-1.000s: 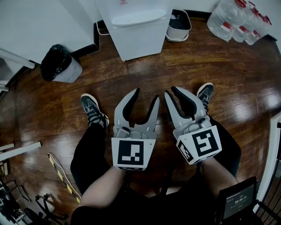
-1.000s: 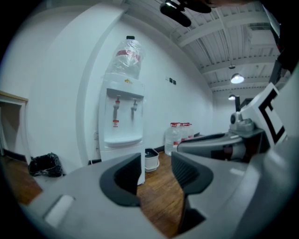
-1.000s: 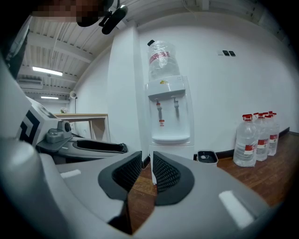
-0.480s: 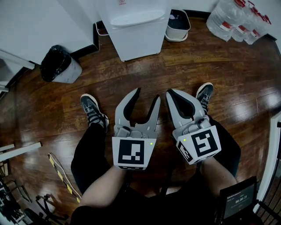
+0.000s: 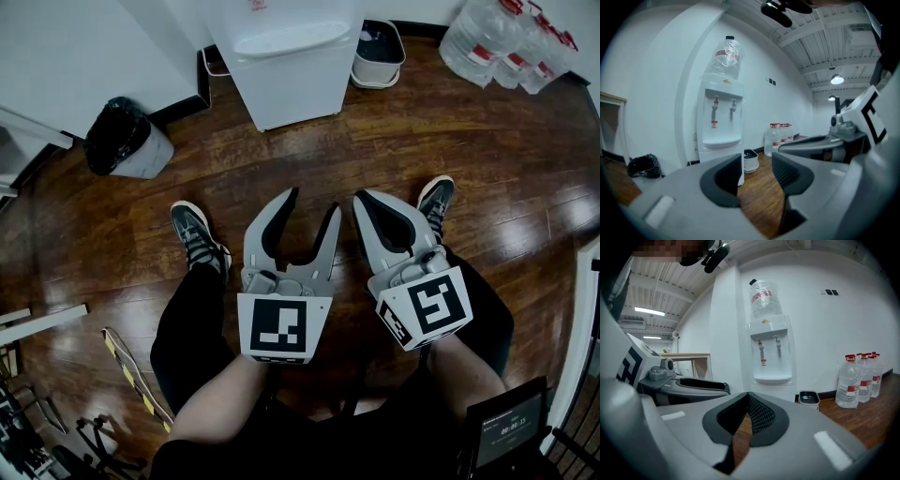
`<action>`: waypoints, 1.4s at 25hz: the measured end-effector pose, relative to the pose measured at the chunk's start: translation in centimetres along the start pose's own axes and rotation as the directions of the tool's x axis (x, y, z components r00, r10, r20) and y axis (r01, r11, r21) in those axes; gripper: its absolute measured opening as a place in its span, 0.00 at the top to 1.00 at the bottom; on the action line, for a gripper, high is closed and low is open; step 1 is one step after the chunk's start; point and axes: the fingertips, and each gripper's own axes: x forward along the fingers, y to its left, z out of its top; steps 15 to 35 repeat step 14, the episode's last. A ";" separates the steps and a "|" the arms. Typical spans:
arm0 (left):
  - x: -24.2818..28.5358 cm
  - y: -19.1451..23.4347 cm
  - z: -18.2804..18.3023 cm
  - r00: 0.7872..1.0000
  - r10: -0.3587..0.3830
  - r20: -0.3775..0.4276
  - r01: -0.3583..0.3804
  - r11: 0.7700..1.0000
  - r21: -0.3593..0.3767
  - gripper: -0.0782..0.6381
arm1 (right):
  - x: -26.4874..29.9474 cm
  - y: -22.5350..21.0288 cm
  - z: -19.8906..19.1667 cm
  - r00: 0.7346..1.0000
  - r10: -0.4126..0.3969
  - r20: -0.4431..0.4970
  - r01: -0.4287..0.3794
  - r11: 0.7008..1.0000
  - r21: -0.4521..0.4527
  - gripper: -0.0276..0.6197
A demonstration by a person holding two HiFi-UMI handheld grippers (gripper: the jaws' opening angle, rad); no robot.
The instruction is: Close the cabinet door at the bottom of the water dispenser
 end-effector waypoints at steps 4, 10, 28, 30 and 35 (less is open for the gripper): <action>0.0 -0.1 0.0 1.000 -0.001 -0.001 0.001 1.000 0.002 0.58 | 0.0 0.0 0.0 1.000 0.003 -0.002 -0.003 1.000 -0.001 0.95; 0.1 -0.1 0.0 1.000 -0.004 -0.006 0.004 1.000 0.003 0.58 | 0.1 0.0 -0.1 1.000 0.005 -0.004 -0.005 1.000 -0.001 0.95; 0.0 -0.2 0.0 1.000 -0.010 -0.012 0.010 1.000 0.001 0.58 | 0.1 -0.1 -0.6 1.000 0.002 -0.015 -0.002 1.000 -0.002 0.95; 0.0 -0.2 0.0 1.000 -0.010 -0.012 0.010 1.000 0.001 0.58 | 0.1 -0.1 -0.6 1.000 0.002 -0.015 -0.002 1.000 -0.002 0.95; 0.0 -0.2 0.0 1.000 -0.010 -0.012 0.010 1.000 0.001 0.58 | 0.1 -0.1 -0.6 1.000 0.002 -0.015 -0.002 1.000 -0.002 0.95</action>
